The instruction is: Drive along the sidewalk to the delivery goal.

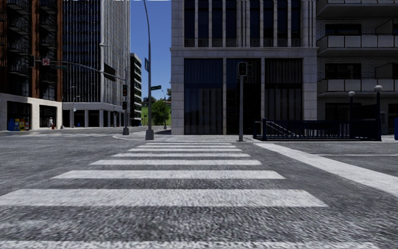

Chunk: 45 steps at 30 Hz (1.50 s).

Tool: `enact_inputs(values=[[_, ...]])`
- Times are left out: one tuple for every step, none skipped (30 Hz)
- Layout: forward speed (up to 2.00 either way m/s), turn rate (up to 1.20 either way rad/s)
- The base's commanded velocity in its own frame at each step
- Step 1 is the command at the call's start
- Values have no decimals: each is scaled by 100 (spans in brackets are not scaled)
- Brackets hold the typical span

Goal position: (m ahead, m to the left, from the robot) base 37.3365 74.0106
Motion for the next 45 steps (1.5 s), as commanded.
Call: enact_inputs(values=[[200,0],[200,0],[200,0],[200,0],[200,0],[200,0],[200,0],[200,0],[200,0],[200,0],[200,0],[200,0],[200,0],[200,0],[200,0],[200,0],[200,0],[200,0],[200,0],[200,0],[200,0],[200,0],[200,0],[200,0],[200,0],[200,0],[200,0],[200,0],[200,0],[200,0],[200,0],[200,0],[200,0],[200,0],[200,0],[200,0],[200,0],[200,0],[200,0],[200,0],[200,0],[200,0],[200,0],[200,0],[200,0]])
